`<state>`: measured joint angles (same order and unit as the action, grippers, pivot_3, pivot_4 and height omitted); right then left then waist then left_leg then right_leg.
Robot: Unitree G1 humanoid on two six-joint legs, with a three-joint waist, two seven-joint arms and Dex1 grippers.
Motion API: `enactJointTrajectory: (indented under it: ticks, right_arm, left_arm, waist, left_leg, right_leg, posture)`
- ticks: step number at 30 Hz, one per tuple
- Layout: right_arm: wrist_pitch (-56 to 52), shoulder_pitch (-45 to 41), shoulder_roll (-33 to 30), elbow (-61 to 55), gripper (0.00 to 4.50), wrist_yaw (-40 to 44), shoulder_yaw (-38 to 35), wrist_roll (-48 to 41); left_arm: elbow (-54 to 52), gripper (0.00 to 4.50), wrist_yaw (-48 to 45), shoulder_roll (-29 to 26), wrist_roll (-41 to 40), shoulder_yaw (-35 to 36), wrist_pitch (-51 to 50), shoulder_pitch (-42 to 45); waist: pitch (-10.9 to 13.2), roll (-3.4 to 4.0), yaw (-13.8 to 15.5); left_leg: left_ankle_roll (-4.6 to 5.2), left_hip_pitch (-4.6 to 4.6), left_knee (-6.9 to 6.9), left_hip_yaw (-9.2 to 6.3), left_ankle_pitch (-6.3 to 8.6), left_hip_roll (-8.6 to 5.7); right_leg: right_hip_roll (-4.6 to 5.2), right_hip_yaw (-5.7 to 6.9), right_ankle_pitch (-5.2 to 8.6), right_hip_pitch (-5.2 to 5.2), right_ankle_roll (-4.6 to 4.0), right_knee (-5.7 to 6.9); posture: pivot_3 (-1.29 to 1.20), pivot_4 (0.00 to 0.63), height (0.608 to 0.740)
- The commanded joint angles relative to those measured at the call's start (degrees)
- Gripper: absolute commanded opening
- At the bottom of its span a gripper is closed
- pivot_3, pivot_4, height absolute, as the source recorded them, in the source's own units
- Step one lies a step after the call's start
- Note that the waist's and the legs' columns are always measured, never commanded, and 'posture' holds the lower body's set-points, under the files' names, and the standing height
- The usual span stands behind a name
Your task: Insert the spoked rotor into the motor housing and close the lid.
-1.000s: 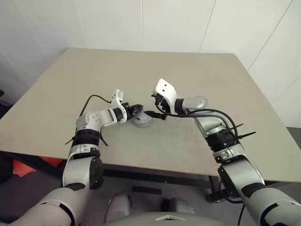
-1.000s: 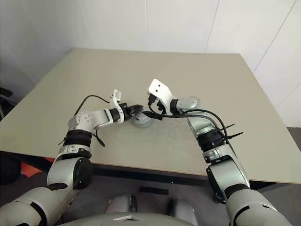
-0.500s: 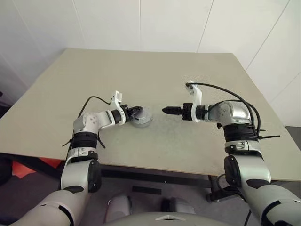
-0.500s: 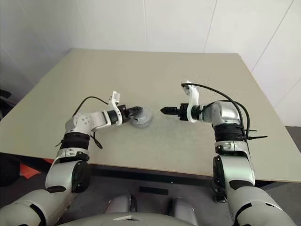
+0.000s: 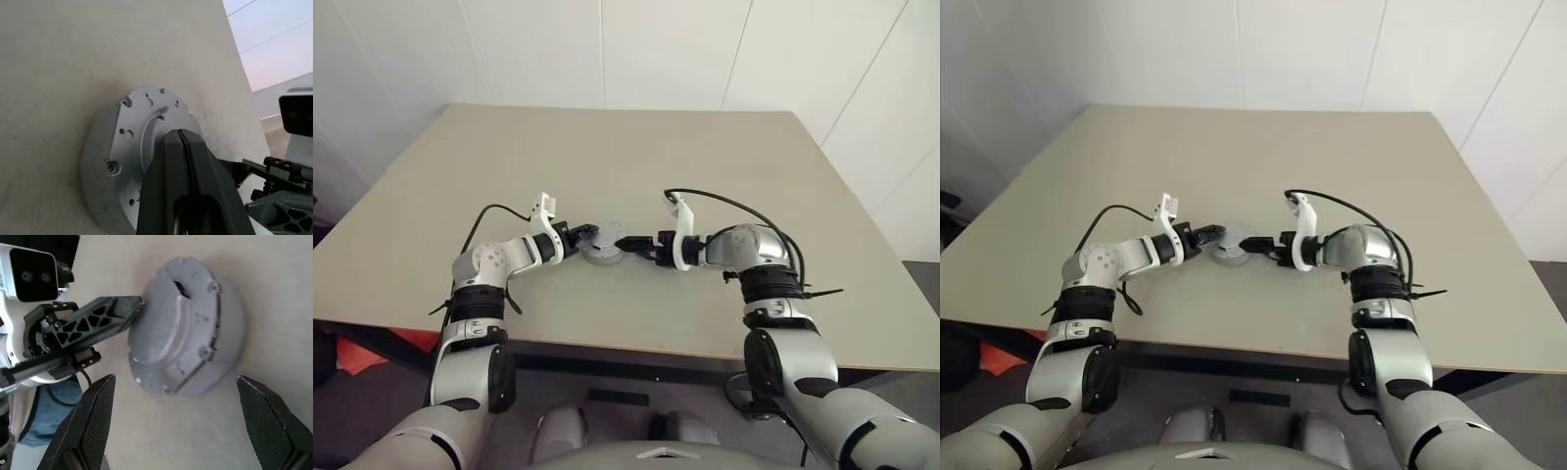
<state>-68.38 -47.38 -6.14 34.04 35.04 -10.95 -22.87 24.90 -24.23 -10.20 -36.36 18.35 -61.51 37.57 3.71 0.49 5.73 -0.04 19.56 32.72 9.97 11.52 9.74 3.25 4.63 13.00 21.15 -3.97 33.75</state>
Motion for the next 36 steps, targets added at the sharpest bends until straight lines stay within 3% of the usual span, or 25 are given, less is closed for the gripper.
enactJointTrajectory:
  ticks: [1,26,29,34,36]
  right_arm:
    - [4.0,-2.4,1.7,2.6,4.46,-1.9,-2.2,-1.6]
    - [10.6,-5.8,8.8,10.3,4.46,-6.5,-6.1,-3.5]
    - [12.2,-6.2,8.9,11.9,3.88,-7.5,-6.7,-3.3]
    - [12.8,-7.1,8.6,12.9,2.42,-7.0,-6.8,-3.8]
    - [13.2,-7.4,8.5,13.4,2.33,-7.1,-6.9,-3.8]
  left_arm:
    - [0.7,0.0,2.5,-0.7,1.8,-0.9,-1.6,-2.2]
    - [1.3,0.0,2.9,-2.5,2.2,-1.2,0.1,-1.9]
    - [1.7,0.0,2.9,-2.5,2.5,-1.1,0.4,-1.8]
    - [2.5,0.0,2.7,-2.7,2.9,-1.2,0.9,-1.3]
    - [2.7,0.0,2.6,-2.7,3.0,-1.3,1.1,-1.2]
  waist:
    - [0.0,0.0,0.0]
    - [0.0,0.01,-0.3]
    - [0.0,0.01,-0.1]
    - [0.0,0.06,0.0]
    - [0.0,0.07,0.3]
  left_leg:
    - [0.02,0.03,0.0,0.0,0.01,-0.01]
    - [0.02,0.2,-0.04,0.01,0.02,-0.01]
    - [0.02,0.26,-0.04,0.01,0.02,-0.02]
    - [0.03,0.27,-0.03,0.01,0.02,-0.03]
    - [-0.01,0.2,-0.03,0.01,0.0,-0.02]
  right_leg:
    - [0.01,0.0,-0.08,0.01,-0.14,-0.01]
    - [0.0,0.0,-0.17,0.22,-0.35,0.01]
    - [0.01,0.0,-0.18,0.26,-0.35,0.01]
    - [0.02,0.0,-0.18,0.26,-0.36,0.02]
    - [0.02,0.0,-0.18,0.19,-0.35,0.06]
  posture:
    - [0.0,0.0,0.74]
    - [0.0,0.0,0.74]
    - [0.0,0.0,0.74]
    - [0.0,0.0,0.74]
    - [0.0,0.0,0.74]
